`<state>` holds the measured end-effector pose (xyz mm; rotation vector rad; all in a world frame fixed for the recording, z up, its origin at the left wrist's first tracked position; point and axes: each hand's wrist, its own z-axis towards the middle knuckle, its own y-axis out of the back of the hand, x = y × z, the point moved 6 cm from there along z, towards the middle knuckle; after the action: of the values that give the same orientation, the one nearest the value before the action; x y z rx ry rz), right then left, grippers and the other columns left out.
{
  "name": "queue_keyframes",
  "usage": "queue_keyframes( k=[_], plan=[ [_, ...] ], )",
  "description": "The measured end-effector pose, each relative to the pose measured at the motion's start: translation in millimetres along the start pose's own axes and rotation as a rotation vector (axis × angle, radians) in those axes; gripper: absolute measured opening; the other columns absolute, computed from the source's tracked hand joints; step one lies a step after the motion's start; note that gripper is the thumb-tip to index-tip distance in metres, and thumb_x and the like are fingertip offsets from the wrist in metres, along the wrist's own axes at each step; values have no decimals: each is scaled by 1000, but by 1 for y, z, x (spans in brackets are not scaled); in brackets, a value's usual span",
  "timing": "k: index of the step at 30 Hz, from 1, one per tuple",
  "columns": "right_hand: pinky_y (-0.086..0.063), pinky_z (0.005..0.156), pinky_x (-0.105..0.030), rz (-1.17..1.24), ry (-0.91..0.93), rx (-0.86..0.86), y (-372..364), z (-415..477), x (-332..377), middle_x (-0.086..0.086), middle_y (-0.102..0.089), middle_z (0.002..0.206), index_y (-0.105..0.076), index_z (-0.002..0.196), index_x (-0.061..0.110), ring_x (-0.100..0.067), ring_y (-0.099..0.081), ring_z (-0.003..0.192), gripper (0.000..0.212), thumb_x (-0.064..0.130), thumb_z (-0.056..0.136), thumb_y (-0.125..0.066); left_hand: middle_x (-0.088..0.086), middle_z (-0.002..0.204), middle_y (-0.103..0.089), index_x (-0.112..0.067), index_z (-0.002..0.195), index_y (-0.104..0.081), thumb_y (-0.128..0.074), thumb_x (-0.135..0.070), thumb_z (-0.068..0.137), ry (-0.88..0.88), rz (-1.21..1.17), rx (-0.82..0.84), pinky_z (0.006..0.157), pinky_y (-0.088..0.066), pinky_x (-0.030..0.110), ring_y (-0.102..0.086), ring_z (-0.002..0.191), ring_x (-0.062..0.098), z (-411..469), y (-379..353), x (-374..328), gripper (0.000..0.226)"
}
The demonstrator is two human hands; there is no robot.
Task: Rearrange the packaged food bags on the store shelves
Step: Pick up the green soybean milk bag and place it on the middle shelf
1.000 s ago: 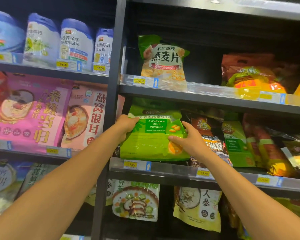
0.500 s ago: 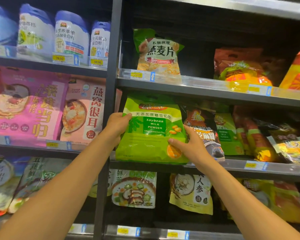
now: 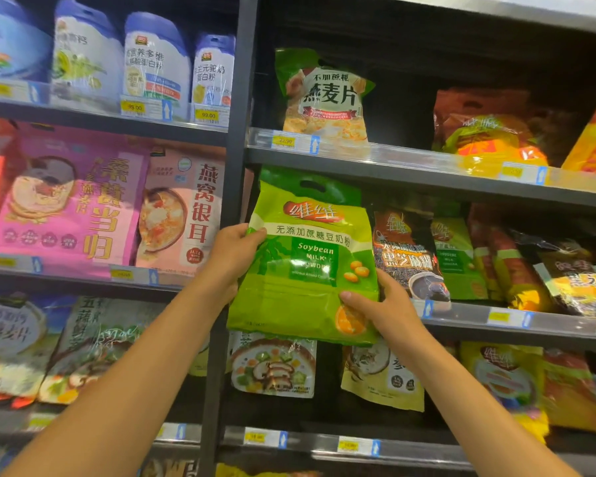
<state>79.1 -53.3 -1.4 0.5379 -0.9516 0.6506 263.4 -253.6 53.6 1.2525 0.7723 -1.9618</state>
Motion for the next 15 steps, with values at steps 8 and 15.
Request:
queue_keyframes(
  k=[8,15],
  plan=[
    [-55,103,-47,68,-68,-15,-1,-38,-35,2,-73,127,-56,137,27,-17,-71,115,77,44,69,-86,6,101,-81,-22,107,-76,-54,-17,106,-106,-105,-17,73,-65,35,-78,92,22,-49,-2,29,23],
    [-52,104,-53,270,-225,18,11,-78,-80,-9,-75,124,-60,131,15,-30,-72,114,108,58,41,-100,11,108,-79,-16,113,-76,-51,-15,107,-63,-205,-3,90,-60,44,-75,105,30,-93,-13,80,26]
  ],
)
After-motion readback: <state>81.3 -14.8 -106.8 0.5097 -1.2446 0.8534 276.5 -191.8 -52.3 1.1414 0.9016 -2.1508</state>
